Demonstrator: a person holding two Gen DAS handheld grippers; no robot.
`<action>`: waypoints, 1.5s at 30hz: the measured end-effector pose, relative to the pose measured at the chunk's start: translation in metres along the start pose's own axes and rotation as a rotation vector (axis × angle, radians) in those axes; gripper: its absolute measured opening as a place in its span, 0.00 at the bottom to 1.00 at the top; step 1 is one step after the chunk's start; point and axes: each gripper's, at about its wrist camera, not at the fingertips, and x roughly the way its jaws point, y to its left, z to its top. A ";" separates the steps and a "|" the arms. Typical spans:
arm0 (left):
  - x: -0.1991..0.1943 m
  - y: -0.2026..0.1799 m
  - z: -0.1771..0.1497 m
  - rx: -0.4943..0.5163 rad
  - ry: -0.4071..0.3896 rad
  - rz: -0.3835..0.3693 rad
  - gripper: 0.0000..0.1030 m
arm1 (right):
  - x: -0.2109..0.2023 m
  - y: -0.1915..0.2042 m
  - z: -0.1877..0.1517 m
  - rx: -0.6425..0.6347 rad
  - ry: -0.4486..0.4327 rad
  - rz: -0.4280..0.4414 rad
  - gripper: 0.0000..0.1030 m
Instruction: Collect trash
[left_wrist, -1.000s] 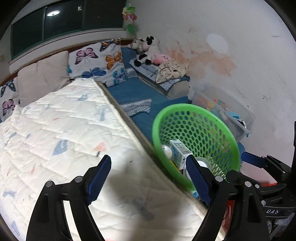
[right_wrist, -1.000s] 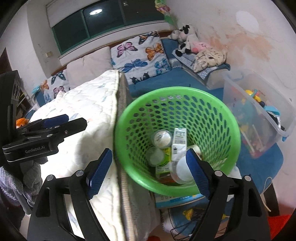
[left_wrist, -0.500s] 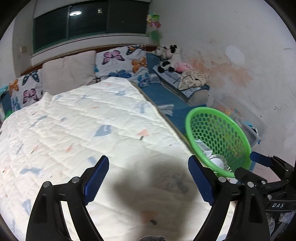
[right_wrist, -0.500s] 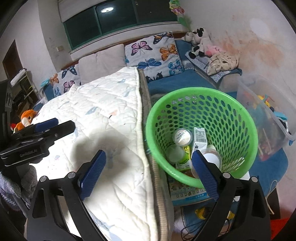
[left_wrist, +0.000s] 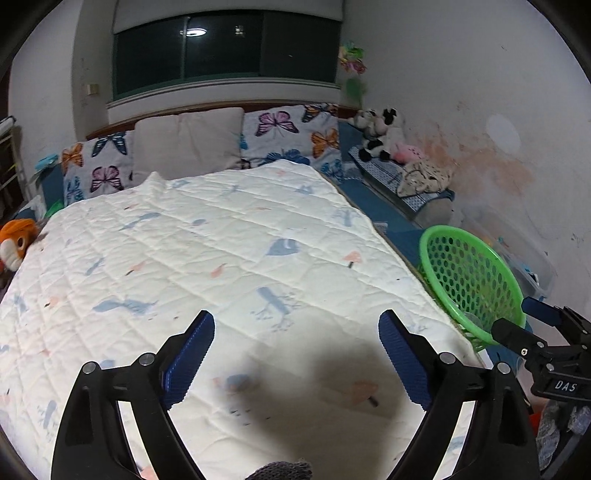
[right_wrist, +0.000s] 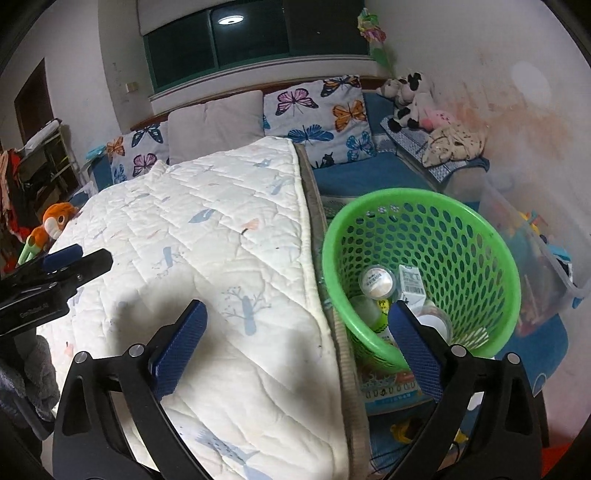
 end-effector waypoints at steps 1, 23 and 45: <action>-0.003 0.003 -0.001 -0.003 -0.005 0.009 0.86 | 0.000 0.002 0.000 -0.003 -0.002 0.002 0.95; -0.033 0.032 -0.029 -0.031 -0.044 0.100 0.90 | -0.005 0.022 -0.005 -0.022 -0.032 0.011 0.96; -0.045 0.047 -0.037 -0.051 -0.053 0.135 0.90 | -0.015 0.037 -0.009 -0.082 -0.089 0.002 0.96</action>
